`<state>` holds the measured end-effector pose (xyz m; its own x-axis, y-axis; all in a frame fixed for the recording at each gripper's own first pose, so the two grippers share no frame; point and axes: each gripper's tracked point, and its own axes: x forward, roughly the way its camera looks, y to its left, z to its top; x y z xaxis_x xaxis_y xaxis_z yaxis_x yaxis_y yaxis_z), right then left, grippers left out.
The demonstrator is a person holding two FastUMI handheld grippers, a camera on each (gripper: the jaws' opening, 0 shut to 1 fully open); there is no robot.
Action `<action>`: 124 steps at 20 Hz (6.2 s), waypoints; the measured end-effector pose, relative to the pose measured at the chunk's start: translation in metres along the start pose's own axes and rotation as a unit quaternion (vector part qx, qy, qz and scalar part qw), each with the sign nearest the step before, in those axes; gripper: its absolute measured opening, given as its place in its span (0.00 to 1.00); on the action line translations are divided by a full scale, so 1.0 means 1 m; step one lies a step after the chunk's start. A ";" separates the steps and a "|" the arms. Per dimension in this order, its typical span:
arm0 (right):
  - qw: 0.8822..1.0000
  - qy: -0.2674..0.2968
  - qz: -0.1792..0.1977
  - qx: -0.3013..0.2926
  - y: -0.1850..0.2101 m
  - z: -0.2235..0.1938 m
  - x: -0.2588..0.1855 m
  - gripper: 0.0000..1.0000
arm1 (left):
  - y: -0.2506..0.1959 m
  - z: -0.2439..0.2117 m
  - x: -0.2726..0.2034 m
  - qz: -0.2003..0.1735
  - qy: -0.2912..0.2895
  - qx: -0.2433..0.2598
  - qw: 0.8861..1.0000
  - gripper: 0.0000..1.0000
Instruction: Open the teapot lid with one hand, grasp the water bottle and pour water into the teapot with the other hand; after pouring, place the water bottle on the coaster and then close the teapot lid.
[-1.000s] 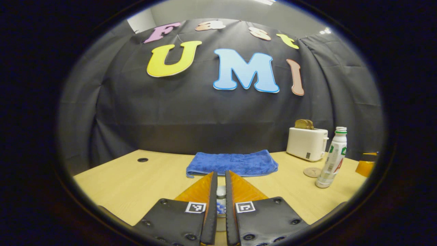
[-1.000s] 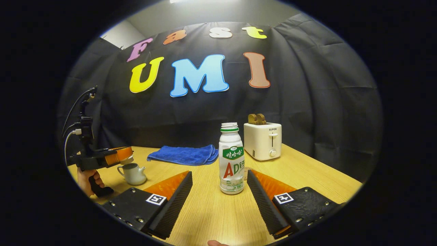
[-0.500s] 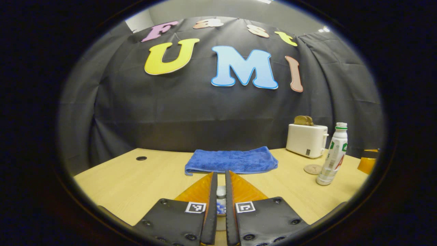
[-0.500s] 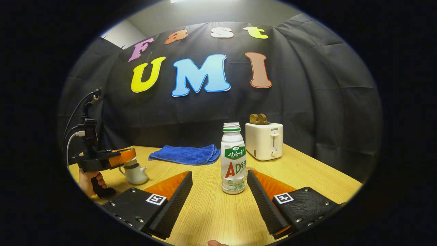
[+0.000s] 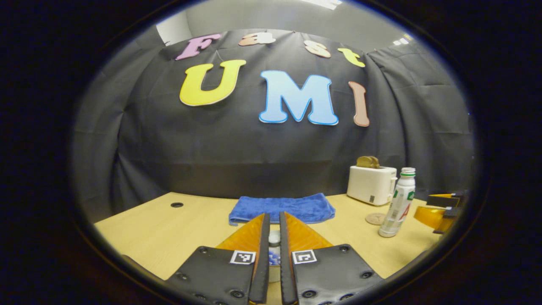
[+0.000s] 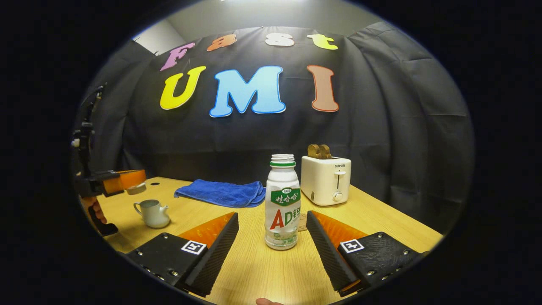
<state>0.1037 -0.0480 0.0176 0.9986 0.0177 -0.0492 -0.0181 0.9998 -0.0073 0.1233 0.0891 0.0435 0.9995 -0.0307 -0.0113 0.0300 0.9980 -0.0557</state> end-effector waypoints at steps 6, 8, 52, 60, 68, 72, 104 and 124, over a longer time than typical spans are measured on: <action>0.999 0.032 -0.008 0.013 -0.012 -0.011 0.041 0.99 | -0.023 0.046 -0.066 -0.039 -0.038 0.007 0.999 0.22; 0.999 0.037 -0.006 0.012 -0.012 -0.012 0.049 0.99 | -0.029 0.053 -0.089 -0.049 -0.046 0.019 0.998 0.22; 0.885 0.027 0.078 -0.459 0.144 -0.006 0.050 0.72 | -0.023 -0.025 -0.279 -0.101 -0.041 0.000 0.994 0.22; 0.833 0.013 0.074 -0.548 0.166 -0.010 0.066 0.72 | -0.023 -0.027 -0.286 -0.101 -0.043 0.004 0.994 0.22; 0.792 0.008 0.059 -0.608 0.170 -0.009 0.075 0.72 | -0.027 -0.029 -0.287 -0.100 -0.048 0.028 0.993 0.22; 0.767 0.006 0.052 -0.639 0.169 -0.006 0.078 0.72 | -0.029 -0.032 -0.287 -0.100 -0.045 0.038 0.993 0.22; 0.601 -0.047 0.022 -0.797 0.186 0.028 0.081 0.72 | -0.019 -0.047 -0.280 -0.091 -0.020 0.039 0.995 0.22; 0.540 -0.079 0.008 -0.838 0.197 0.046 0.081 0.72 | -0.019 -0.048 -0.280 -0.091 -0.019 0.042 0.995 0.22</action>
<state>0.1833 0.1509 0.0577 0.9872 0.1582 0.0218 0.0858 -0.4103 -0.9079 -0.1575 0.0759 -0.0001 0.9770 -0.2114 0.0285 0.2106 0.9771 0.0296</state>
